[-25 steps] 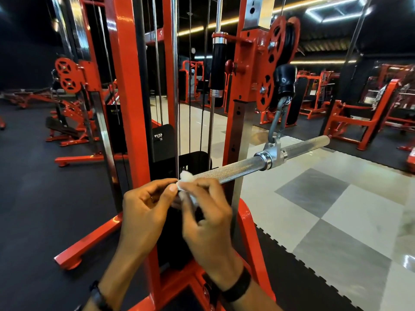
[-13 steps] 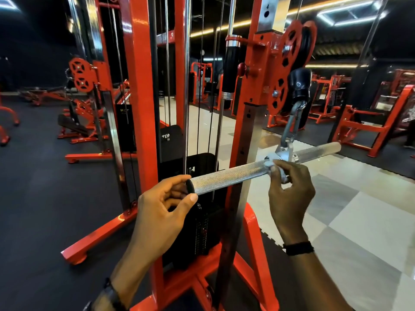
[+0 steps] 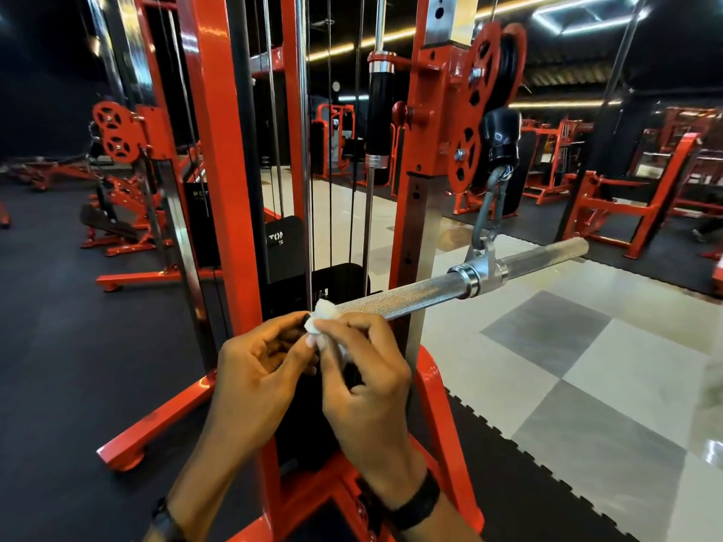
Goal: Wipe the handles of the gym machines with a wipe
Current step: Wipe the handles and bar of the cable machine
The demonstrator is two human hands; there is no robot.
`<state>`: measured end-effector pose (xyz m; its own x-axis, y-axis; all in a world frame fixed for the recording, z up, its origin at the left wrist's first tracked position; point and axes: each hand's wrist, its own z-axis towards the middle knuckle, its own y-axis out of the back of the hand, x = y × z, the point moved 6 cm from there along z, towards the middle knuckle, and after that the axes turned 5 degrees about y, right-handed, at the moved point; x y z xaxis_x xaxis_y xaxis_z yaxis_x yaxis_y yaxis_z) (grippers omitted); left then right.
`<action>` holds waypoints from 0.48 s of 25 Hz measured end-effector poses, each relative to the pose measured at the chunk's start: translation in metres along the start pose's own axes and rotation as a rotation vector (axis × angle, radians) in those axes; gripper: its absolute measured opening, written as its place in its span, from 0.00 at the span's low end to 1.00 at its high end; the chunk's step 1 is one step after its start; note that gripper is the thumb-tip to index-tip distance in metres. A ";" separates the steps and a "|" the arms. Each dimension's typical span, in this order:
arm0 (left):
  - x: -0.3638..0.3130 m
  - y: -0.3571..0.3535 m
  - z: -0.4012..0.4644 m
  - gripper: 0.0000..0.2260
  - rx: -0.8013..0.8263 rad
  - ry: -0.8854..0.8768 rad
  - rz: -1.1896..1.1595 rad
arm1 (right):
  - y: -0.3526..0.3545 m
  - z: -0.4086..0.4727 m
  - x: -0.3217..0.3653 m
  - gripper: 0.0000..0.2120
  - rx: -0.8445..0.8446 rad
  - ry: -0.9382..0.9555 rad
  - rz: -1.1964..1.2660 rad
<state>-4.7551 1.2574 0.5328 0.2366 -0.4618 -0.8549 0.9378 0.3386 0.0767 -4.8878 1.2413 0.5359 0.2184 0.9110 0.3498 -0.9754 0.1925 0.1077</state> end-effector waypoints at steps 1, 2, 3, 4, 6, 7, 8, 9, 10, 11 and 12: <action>0.003 0.002 0.000 0.13 0.000 0.011 -0.013 | 0.008 0.004 -0.006 0.09 -0.002 0.008 -0.030; 0.006 0.003 0.000 0.14 -0.001 0.021 -0.012 | 0.020 0.009 -0.018 0.09 -0.033 0.003 -0.085; 0.007 0.002 -0.001 0.15 -0.001 0.023 0.007 | 0.038 0.015 -0.032 0.09 -0.087 -0.018 -0.155; 0.008 0.001 -0.001 0.18 0.000 0.021 0.037 | 0.057 0.022 -0.050 0.09 -0.149 -0.051 -0.223; 0.008 -0.002 -0.002 0.20 0.001 0.006 0.097 | 0.091 0.034 -0.083 0.07 -0.246 -0.134 -0.331; 0.007 -0.004 -0.002 0.20 0.000 -0.004 0.118 | 0.101 0.037 -0.095 0.07 -0.273 -0.169 -0.363; 0.007 -0.006 -0.002 0.19 0.000 -0.012 0.127 | 0.106 0.037 -0.102 0.07 -0.288 -0.191 -0.373; 0.006 -0.007 -0.002 0.18 0.001 -0.020 0.128 | 0.105 0.037 -0.105 0.06 -0.293 -0.197 -0.362; 0.005 -0.008 -0.002 0.17 0.005 -0.023 0.126 | 0.102 0.035 -0.104 0.06 -0.293 -0.197 -0.337; 0.004 -0.010 -0.002 0.17 0.007 -0.021 0.121 | 0.097 0.033 -0.101 0.06 -0.295 -0.200 -0.304; 0.004 -0.010 -0.002 0.16 0.006 -0.015 0.113 | 0.092 0.031 -0.097 0.06 -0.302 -0.211 -0.262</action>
<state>-4.7637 1.2537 0.5278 0.3446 -0.4331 -0.8329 0.9065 0.3840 0.1754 -4.9974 1.1597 0.5407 0.4301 0.7293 0.5321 -0.8449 0.5329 -0.0474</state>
